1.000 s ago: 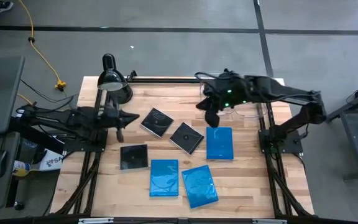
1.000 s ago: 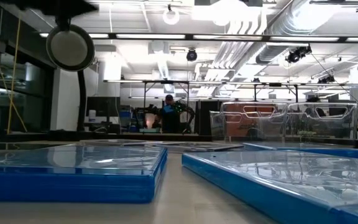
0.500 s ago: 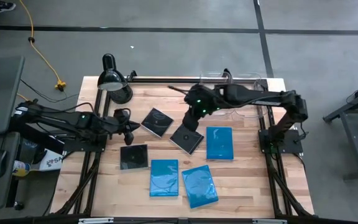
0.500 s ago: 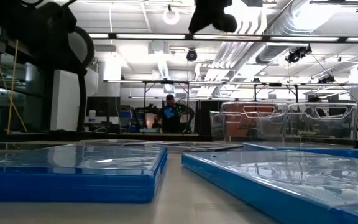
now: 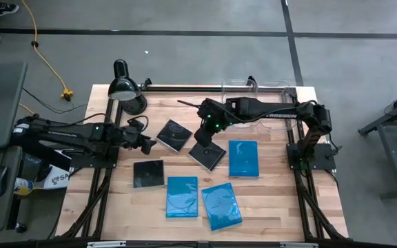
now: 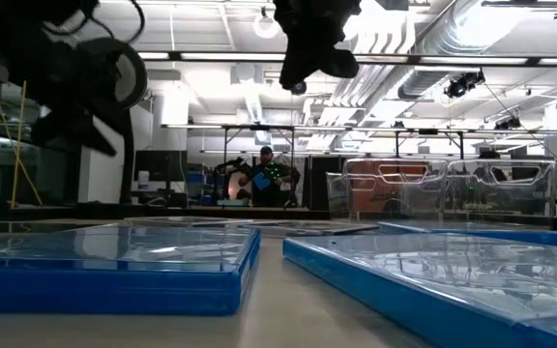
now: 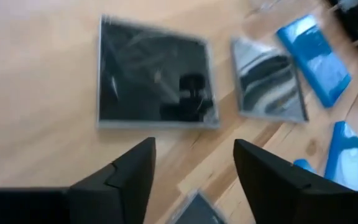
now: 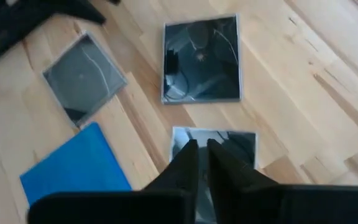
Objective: Pick & place jewel cases by type
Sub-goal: Put the top black CD case into the right transparent bin
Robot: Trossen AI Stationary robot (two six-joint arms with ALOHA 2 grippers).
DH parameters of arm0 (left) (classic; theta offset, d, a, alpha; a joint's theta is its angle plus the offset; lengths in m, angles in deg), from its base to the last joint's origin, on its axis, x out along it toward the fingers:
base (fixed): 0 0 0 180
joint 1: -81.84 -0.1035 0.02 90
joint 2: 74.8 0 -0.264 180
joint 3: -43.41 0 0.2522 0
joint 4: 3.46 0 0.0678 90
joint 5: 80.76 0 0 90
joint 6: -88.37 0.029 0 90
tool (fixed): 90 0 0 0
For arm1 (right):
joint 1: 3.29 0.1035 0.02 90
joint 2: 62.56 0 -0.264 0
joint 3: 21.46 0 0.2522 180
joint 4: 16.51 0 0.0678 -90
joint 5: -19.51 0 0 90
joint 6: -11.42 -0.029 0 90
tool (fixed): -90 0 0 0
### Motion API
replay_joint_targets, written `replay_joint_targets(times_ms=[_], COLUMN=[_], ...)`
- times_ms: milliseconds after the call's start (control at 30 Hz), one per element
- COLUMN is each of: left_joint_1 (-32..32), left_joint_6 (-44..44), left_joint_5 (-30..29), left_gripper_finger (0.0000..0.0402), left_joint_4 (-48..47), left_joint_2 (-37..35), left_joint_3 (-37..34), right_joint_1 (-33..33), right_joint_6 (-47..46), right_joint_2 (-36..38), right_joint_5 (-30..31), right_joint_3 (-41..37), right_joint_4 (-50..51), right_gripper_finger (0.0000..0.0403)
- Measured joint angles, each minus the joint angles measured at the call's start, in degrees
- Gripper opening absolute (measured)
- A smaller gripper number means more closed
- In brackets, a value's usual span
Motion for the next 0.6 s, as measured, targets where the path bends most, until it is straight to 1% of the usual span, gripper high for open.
replay_joint_targets(times_ms=[67, 200, 267, 367, 467, 600], left_joint_1=[-4.1, -13.86, -18.82, -25.59, -31.83, -37.91], left_joint_6=[1.84, 6.44, 8.94, 13.39, 18.2, 23.76], left_joint_5=[4.07, 13.11, 17.68, 22.96, 29.34, 37.95], left_gripper_finger=[0.0232, 0.0236, 0.0236, 0.0236, 0.0236, 0.0236], left_joint_4=[0.94, 7.83, 11.34, 12.61, 14.37, 15.87], left_joint_2=[0.0, 0.79, 1.41, 3.2, 5.71, 11.23], left_joint_3=[-0.96, -4.07, -4.86, -5.5, -5.46, -5.46], right_joint_1=[-0.36, -1.13, -1.51, -2.11, -2.67, -3.75], right_joint_6=[-1.74, -5.99, -8.3, -12.67, -17.16, -21.64], right_joint_2=[0.21, 0.66, 0.81, 0.81, 0.81, 0.82], right_joint_5=[0.0, -0.69, -1.32, -3.04, -4.5, -4.46], right_joint_3=[-2.02, -7.88, -11.09, -15.44, -19.73, -24.56], right_joint_4=[-0.74, -4.88, -8.47, -17.62, -29.5, -40.61], right_gripper_finger=[0.0047, 0.0108, 0.0137, 0.0172, 0.0193, 0.02])
